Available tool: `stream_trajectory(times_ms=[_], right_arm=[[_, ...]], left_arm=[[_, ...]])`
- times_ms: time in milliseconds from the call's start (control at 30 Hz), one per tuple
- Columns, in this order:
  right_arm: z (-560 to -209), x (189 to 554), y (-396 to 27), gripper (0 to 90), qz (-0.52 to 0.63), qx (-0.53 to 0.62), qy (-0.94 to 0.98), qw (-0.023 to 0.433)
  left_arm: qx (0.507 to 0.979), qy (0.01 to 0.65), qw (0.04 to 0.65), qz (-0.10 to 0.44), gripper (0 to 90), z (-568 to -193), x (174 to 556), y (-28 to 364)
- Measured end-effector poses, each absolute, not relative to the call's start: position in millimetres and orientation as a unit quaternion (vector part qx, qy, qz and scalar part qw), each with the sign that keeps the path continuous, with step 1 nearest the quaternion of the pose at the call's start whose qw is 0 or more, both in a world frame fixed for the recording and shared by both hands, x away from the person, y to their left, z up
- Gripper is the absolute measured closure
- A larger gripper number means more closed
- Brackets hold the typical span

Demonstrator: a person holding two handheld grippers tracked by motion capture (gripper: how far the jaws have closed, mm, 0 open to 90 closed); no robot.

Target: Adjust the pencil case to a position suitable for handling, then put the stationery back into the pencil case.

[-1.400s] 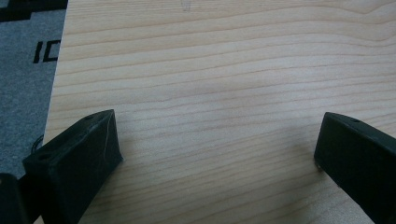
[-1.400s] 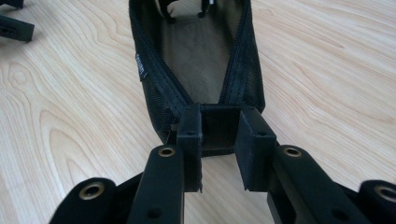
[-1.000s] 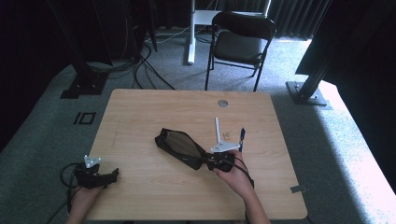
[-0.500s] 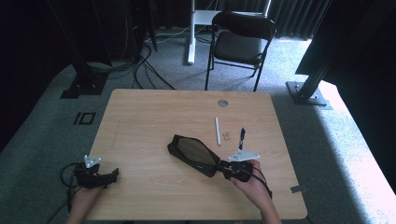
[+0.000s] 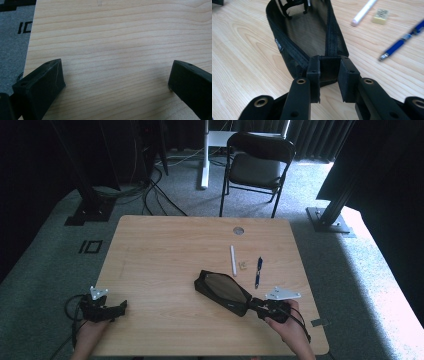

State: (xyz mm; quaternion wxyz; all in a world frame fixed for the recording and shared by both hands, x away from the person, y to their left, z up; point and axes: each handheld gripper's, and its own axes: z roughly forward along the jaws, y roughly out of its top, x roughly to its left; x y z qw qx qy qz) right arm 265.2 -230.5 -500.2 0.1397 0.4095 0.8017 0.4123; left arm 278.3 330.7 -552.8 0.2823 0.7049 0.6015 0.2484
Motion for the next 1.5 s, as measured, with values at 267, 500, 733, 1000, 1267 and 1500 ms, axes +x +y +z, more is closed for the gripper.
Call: stream_trajectory(times_ms=[267, 500, 733, 1000, 1267, 1500], right_arm=[[-501.0, 258.1, -250.6, 73.1, 0.408, 0.429, 0.793, 0.144], [-500.4, 255.6, -261.6, 72.8, 0.397, 0.449, 0.785, 0.154], [-495.9, 253.4, -259.6, 64.9, 0.416, 0.446, 0.78, 0.14], [-480.9, 256.9, -261.9, 50.8, 0.444, 0.436, 0.766, 0.16], [-474.9, 268.3, -258.1, 39.2, 0.454, 0.427, 0.762, 0.175], [-466.2, 281.2, -256.6, 27.9, 0.471, 0.428, 0.746, 0.195]], left_arm=[[0.705, 0.602, 0.282, 0.248, 0.5, -552.8, 278.3, 330.7], [0.705, 0.601, 0.282, 0.249, 0.5, -552.8, 278.3, 330.7], [0.705, 0.601, 0.282, 0.248, 0.5, -552.8, 278.3, 330.7], [0.705, 0.601, 0.282, 0.248, 0.5, -552.8, 278.3, 330.7], [0.705, 0.601, 0.282, 0.249, 0.5, -552.8, 278.2, 330.7], [0.705, 0.601, 0.282, 0.249, 0.5, -552.8, 278.3, 330.7]])
